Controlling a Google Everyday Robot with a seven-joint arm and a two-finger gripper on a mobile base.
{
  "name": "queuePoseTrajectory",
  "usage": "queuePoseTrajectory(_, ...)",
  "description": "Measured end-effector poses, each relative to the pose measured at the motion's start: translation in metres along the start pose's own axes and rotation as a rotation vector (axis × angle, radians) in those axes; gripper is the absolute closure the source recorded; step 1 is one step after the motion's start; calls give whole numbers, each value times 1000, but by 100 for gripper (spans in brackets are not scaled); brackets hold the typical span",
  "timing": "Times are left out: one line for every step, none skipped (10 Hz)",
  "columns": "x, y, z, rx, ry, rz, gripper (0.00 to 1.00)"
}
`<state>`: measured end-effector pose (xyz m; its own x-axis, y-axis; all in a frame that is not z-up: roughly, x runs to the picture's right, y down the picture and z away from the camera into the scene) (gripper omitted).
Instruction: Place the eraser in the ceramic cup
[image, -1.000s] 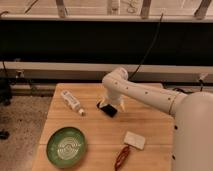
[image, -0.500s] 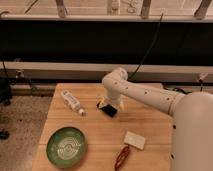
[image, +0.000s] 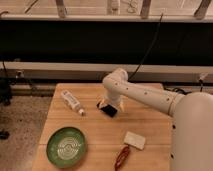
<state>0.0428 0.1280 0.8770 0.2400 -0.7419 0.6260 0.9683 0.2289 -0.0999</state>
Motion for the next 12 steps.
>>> queuePoseTrajectory(0, 0, 1, 1, -2, 2, 20)
queuePoseTrajectory(0, 0, 0, 1, -1, -1, 20)
queuePoseTrajectory(2, 0, 0, -1, -1, -14, 20)
queuePoseTrajectory(2, 1, 1, -11, -7, -48, 20)
queuePoseTrajectory(2, -1, 3, -22, -10, -79, 20)
queuePoseTrajectory(3, -3, 6, -38, -14, -119, 20)
queuePoseTrajectory(3, -4, 8, -43, -18, -143, 20)
queuePoseTrajectory(5, -3, 10, -50, -17, -160, 20)
queuePoseTrajectory(7, -3, 13, -57, -16, -183, 20)
queuePoseTrajectory(8, -5, 15, -61, -17, -198, 20)
queuePoseTrajectory(10, -7, 18, -65, -16, -218, 20)
queuePoseTrajectory(13, -6, 20, -69, -14, -235, 20)
